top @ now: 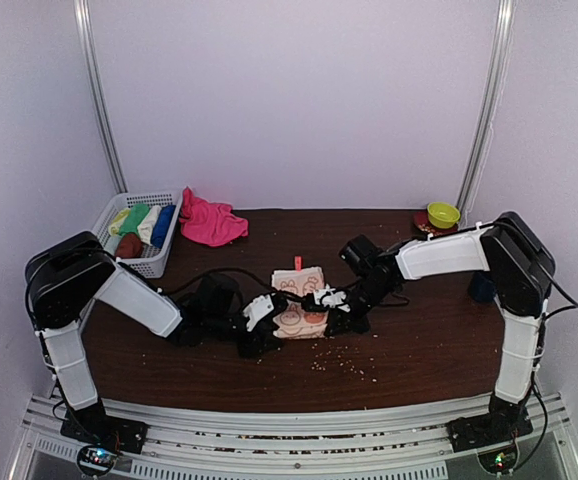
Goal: Roll the towels
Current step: Roll the towel at the center of the board.
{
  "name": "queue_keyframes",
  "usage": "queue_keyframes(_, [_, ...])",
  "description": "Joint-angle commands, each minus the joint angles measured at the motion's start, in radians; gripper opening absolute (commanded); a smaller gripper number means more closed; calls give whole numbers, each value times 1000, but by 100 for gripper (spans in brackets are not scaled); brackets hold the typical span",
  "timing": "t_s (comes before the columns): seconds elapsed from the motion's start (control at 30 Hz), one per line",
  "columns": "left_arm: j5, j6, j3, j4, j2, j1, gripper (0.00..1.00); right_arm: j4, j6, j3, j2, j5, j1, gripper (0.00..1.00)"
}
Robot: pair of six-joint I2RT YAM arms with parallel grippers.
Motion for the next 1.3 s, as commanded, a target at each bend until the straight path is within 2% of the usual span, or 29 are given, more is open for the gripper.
queue_keyframes(0.0, [-28, -38, -9, 57, -27, 17, 44, -91, 43, 47, 29, -48, -20, 0])
queue_keyframes(0.23, [-48, -69, 10, 56, -9, 26, 39, -185, 90, 130, 111, -56, -48, 0])
queue_keyframes(0.57, [-41, -117, 31, 28, -16, 34, 32, -230, 139, 186, 152, -72, -63, 1])
queue_keyframes(0.63, [-49, -120, 15, 33, -36, 35, 34, -243, 149, 203, 165, -67, -63, 1])
queue_keyframes(0.7, [-54, -129, -5, 54, -62, 35, 45, -251, 159, 214, 177, -66, -64, 1])
queue_keyframes(0.83, [-52, -141, -7, 67, -97, 35, 55, -265, 167, 231, 195, -66, -63, 1])
queue_keyframes(1.07, [-40, -129, 89, 2, -42, 35, 53, -279, 178, 247, 205, -56, -66, 2])
queue_keyframes(1.27, [20, -125, 75, 19, -29, 35, 52, -284, 180, 256, 213, -47, -70, 3])
